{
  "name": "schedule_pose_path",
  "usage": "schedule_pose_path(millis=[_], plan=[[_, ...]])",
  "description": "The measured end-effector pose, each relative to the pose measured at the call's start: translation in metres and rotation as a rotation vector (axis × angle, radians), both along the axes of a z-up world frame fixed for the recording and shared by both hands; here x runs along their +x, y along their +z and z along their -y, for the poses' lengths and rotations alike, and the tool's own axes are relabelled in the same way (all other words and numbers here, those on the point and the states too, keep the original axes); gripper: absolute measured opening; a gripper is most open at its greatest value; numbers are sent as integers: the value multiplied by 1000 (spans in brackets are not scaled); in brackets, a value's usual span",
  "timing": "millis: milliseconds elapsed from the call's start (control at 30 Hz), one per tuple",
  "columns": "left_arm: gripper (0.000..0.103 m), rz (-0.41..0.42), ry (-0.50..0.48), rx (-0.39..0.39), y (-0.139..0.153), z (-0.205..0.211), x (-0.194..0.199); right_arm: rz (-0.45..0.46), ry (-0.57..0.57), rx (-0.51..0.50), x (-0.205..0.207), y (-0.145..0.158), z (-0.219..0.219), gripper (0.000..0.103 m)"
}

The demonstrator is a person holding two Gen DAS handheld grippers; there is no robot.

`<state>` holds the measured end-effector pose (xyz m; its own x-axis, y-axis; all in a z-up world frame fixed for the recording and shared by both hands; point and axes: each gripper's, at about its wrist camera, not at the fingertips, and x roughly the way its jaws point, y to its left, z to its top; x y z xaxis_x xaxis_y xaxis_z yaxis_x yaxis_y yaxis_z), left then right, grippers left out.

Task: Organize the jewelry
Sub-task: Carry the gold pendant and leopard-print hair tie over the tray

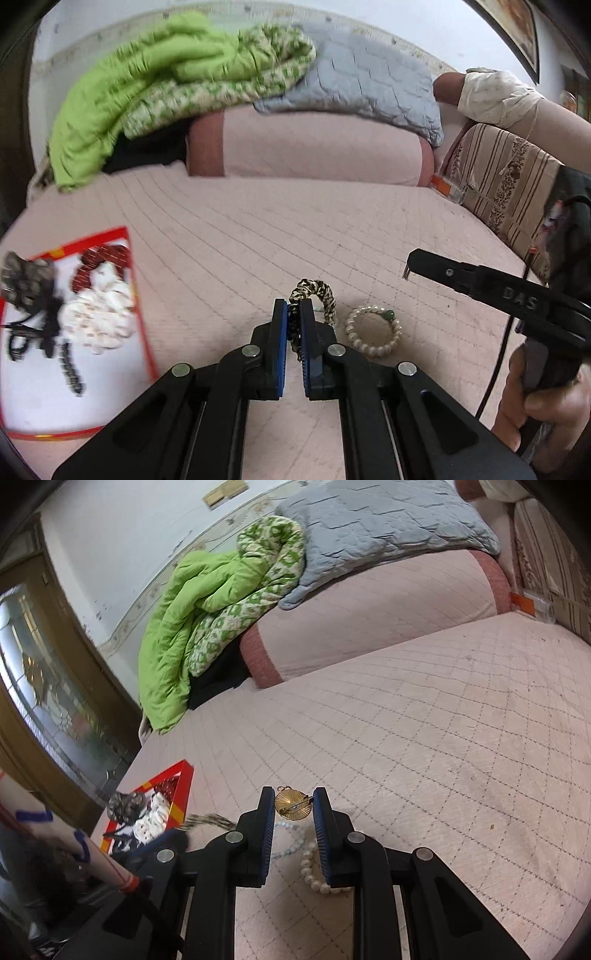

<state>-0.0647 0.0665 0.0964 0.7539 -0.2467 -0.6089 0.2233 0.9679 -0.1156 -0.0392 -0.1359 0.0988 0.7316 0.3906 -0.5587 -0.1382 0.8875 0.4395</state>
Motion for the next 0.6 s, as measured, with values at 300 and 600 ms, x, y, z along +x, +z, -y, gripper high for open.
schedule_pose_path(millis=[300, 600], plan=[[6, 62, 103, 28, 12, -63, -41, 33, 64, -67, -18, 2, -29, 22], [6, 50, 301, -1, 10, -150, -57, 52, 179, -83, -49, 7, -86, 22]])
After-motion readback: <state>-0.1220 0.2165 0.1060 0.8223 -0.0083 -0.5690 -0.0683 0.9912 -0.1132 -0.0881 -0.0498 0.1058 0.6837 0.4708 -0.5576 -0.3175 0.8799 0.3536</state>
